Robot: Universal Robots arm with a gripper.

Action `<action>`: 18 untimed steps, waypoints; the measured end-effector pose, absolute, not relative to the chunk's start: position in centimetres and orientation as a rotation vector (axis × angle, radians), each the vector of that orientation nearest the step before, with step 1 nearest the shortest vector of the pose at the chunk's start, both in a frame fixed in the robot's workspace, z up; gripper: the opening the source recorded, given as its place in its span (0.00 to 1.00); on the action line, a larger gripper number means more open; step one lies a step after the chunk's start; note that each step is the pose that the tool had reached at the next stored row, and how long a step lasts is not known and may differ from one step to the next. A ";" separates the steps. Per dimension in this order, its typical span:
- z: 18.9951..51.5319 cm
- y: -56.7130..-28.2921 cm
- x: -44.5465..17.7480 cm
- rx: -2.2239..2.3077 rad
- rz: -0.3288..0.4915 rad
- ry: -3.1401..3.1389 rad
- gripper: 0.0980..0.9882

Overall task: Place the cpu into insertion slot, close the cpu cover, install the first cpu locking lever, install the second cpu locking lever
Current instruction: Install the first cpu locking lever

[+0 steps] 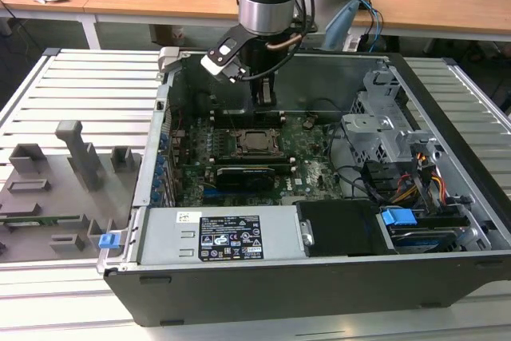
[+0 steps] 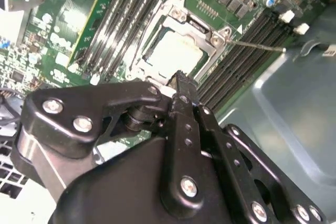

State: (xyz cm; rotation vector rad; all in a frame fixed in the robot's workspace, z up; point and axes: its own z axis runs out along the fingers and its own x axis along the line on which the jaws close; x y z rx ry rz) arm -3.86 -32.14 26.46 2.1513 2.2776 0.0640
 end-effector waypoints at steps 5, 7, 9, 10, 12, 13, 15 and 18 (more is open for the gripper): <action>26.5 -32.1 -3.9 2.022 0.064 2.395 0.01; 26.5 -32.1 -3.9 1.984 0.064 2.428 0.01; 26.5 -32.1 -3.9 1.949 0.063 2.456 0.01; 26.5 -32.1 -3.9 1.935 0.063 2.467 0.01; 26.5 -32.1 -3.9 1.906 0.062 2.490 0.01; 26.5 -32.1 -3.9 1.896 0.062 2.498 0.01; 26.5 -32.1 -3.9 1.882 0.062 2.509 0.01; 26.5 -32.1 -3.9 1.835 0.063 2.544 0.01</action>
